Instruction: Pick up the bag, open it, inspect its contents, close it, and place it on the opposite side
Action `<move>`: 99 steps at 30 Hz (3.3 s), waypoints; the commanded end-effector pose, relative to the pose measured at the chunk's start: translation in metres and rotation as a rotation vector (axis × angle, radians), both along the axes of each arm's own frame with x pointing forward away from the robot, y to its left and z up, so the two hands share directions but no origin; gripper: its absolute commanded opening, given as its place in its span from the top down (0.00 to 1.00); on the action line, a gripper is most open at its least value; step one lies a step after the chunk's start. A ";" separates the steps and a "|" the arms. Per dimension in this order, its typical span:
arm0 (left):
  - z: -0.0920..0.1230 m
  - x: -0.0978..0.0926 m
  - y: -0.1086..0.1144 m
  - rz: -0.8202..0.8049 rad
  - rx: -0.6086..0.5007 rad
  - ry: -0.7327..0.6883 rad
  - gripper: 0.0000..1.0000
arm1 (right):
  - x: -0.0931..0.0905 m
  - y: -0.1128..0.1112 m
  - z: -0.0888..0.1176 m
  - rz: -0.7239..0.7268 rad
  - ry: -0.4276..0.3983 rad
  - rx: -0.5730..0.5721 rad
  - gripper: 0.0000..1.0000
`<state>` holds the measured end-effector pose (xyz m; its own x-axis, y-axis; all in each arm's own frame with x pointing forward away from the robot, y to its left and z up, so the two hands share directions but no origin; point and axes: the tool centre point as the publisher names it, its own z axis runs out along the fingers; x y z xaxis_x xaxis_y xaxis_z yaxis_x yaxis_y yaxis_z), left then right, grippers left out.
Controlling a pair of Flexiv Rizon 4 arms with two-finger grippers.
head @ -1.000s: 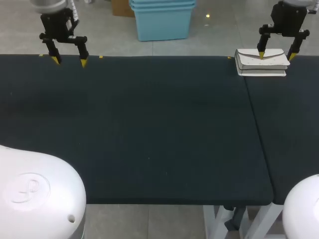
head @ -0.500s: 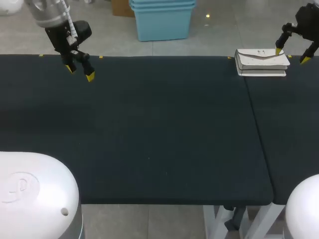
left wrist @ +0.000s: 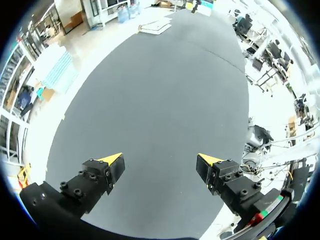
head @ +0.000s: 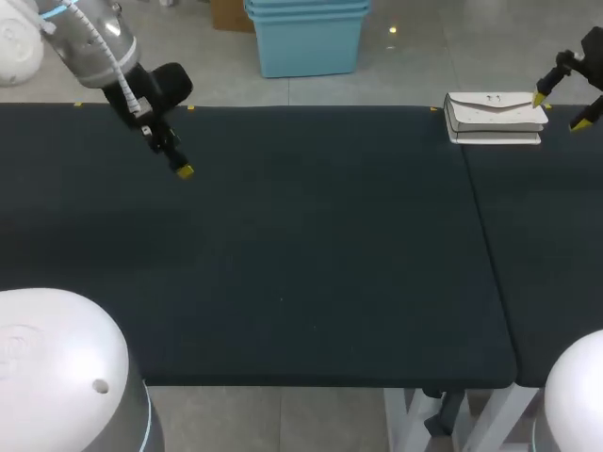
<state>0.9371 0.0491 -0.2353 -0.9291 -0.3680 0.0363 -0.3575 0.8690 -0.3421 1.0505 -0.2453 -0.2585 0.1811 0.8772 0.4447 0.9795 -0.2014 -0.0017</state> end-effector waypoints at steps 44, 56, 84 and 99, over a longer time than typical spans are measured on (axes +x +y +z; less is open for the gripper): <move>-0.023 0.009 -0.025 -0.696 -0.359 -0.130 0.00 | 0.135 -0.061 -0.075 0.071 0.113 0.141 0.00; -0.023 0.009 -0.025 -0.696 -0.359 -0.130 0.00 | 0.166 -0.057 -0.101 0.139 0.191 0.156 0.09; -0.023 0.009 -0.025 -0.696 -0.359 -0.130 0.00 | 0.172 -0.048 -0.124 0.242 0.303 0.215 0.76; -0.023 0.009 -0.025 -0.696 -0.359 -0.130 0.00 | 0.158 -0.040 -0.122 0.313 0.335 0.309 1.00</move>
